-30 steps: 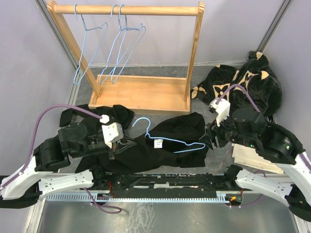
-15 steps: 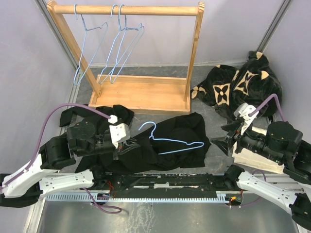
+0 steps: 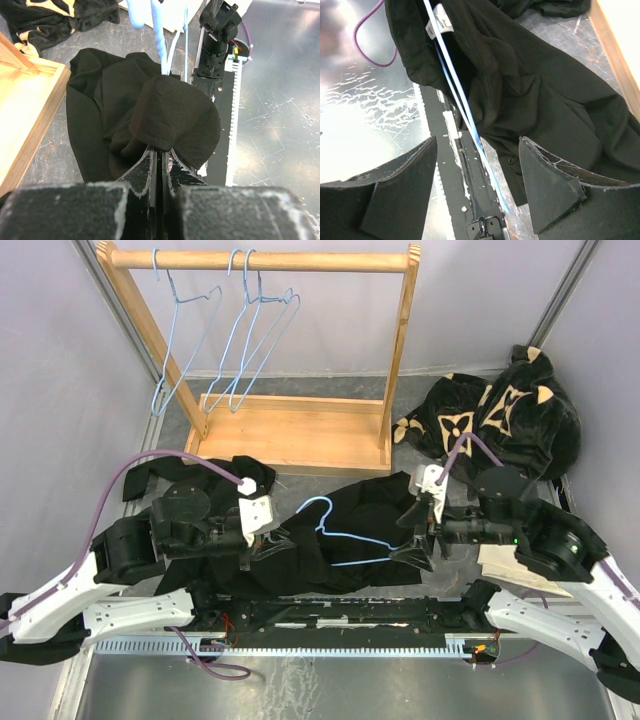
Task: Place the shirt on the hanger
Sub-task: Hang the shirt on the hanger.
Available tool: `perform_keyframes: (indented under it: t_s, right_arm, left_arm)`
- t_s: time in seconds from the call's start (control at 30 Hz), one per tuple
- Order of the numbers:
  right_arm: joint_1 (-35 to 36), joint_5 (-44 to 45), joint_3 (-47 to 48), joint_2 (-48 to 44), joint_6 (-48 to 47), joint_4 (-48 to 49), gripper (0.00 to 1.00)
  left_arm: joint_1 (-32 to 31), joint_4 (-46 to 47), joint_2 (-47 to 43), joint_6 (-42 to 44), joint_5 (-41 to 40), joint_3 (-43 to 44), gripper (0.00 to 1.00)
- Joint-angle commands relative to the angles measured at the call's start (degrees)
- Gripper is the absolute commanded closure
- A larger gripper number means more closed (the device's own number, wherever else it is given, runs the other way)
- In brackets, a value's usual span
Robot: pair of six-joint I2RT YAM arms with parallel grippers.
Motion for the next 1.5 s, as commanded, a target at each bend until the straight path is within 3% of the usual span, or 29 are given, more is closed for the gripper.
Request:
perform_keyframes:
  t_s: [0.0, 0.3, 0.87, 1.07, 1.47]
  right_arm:
    - [-0.11, -8.7, -1.0, 2.6, -1.16, 9.44, 0.26]
    - [-0.11, -16.57, -3.86, 5.52, 3.3, 16.97, 0.21]
    - [0.76, -14.34, -7.13, 5.63, 5.62, 21.36, 0.24]
    - [1.11, -14.42, -7.35, 6.57, 5.19, 21.69, 0.3]
    - [1.38, -14.16, -7.94, 7.15, 4.92, 22.62, 0.55]
  left_arm:
    - [0.08, 3.08, 0.76, -3.04, 2.19, 1.36, 0.97]
    - [-0.02, 3.13, 2.25, -3.13, 1.85, 1.27, 0.97]
    - [0.04, 4.31, 3.55, -2.86, 2.1, 0.89, 0.97]
    - [0.06, 4.41, 3.68, -2.77, 1.94, 0.84, 0.97]
    - [0.03, 4.58, 3.58, -2.6, 1.17, 0.63, 0.97]
